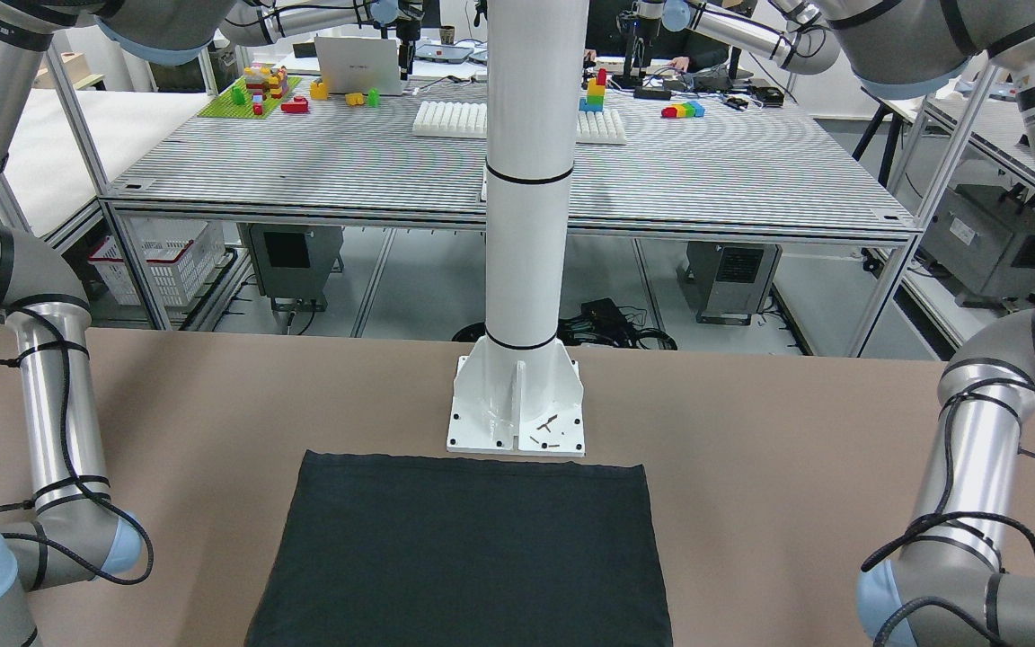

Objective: Fold clothes
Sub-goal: 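Move the right gripper to the sleeve nearest it and grasp it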

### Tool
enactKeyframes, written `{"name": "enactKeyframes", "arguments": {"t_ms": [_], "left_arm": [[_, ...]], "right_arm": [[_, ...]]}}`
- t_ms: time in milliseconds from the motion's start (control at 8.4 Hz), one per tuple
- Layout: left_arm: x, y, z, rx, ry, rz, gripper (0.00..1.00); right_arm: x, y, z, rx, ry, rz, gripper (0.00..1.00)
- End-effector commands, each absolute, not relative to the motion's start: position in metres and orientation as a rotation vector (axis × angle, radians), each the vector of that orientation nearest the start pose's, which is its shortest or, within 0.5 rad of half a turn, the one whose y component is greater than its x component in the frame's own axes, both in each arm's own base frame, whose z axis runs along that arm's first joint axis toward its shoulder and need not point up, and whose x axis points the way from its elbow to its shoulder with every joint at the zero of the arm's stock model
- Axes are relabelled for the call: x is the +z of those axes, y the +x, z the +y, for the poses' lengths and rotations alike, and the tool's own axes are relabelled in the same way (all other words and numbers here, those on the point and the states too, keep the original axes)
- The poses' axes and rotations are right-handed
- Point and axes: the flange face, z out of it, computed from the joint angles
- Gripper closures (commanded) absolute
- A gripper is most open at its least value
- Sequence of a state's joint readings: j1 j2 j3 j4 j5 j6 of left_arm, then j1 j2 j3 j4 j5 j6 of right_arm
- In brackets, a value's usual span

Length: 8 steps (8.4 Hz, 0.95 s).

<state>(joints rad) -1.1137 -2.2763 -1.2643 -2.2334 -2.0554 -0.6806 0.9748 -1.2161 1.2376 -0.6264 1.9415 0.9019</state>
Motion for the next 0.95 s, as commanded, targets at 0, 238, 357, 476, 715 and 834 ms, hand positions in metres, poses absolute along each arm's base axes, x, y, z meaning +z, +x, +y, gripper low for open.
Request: {"name": "enactKeyframes", "arguments": {"t_ms": [0,238,357,476,715,834], "left_arm": [[0.2897,0.2606,-0.7222,0.052,0.636,0.926,0.06],[0.2882,0.2603,-0.7216,0.053,0.639,0.928,0.06],[0.2875,0.2602,-0.7213,0.054,0.639,0.929,0.06],[0.2875,0.2602,-0.7213,0.054,0.639,0.929,0.06],[0.2848,0.2601,-0.7209,0.046,0.638,0.935,0.06],[0.2848,0.2601,-0.7209,0.046,0.638,0.935,0.06]], "right_arm": [[0.5254,-0.322,-0.5985,0.077,0.465,-0.894,0.06],[0.5244,-0.3262,-0.5954,0.071,0.461,-0.896,0.12],[0.5234,-0.3263,-0.5953,0.071,0.458,-0.896,0.34],[0.5246,-0.326,-0.5949,0.072,0.456,-0.894,0.7],[0.5205,-0.3274,-0.5958,0.067,0.455,-0.899,1.0],[0.5196,-0.3275,-0.5955,0.065,0.454,-0.902,1.0]]}}
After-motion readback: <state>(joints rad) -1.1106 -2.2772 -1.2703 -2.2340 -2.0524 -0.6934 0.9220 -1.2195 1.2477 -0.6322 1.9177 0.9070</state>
